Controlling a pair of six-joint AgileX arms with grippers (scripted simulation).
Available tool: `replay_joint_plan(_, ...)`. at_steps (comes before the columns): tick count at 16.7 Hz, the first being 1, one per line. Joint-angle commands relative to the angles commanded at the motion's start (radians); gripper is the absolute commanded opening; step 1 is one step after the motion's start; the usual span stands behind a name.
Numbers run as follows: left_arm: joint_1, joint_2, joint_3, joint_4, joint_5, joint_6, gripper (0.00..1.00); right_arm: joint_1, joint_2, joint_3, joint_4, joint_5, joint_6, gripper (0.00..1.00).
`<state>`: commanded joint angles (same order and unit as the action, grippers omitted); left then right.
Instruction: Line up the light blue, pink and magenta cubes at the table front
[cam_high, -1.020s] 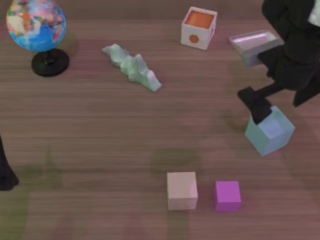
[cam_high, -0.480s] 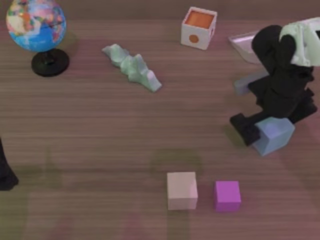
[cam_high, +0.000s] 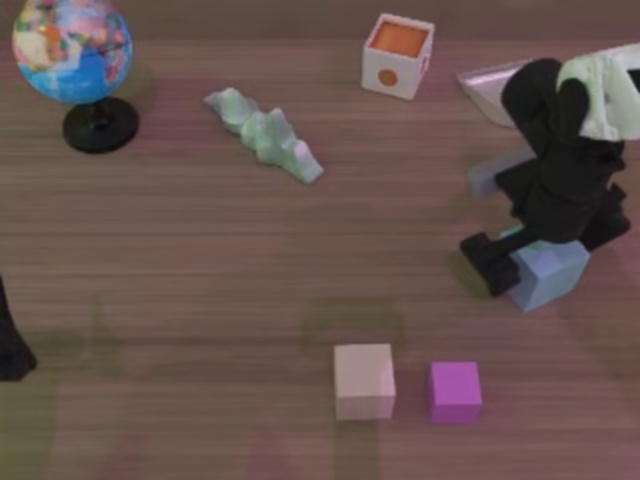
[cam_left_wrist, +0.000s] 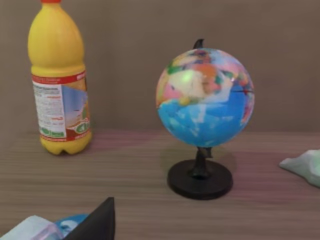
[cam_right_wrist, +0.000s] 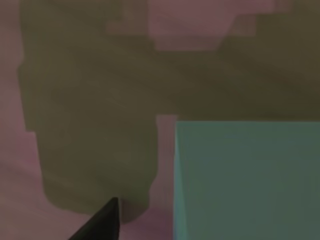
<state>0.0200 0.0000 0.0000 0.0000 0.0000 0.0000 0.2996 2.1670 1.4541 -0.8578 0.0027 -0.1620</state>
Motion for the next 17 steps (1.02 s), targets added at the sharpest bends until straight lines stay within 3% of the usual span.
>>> replay_joint_plan(10,0.000,0.000,0.000,0.000,0.000,0.000,1.00,0.000,0.000,0.000,0.000,0.000,0.000,0.02)
replay_joint_plan(17,0.000,0.000,0.000,0.000,0.000,0.000,1.00,0.000,0.000,0.000,0.000,0.000,0.000,0.00)
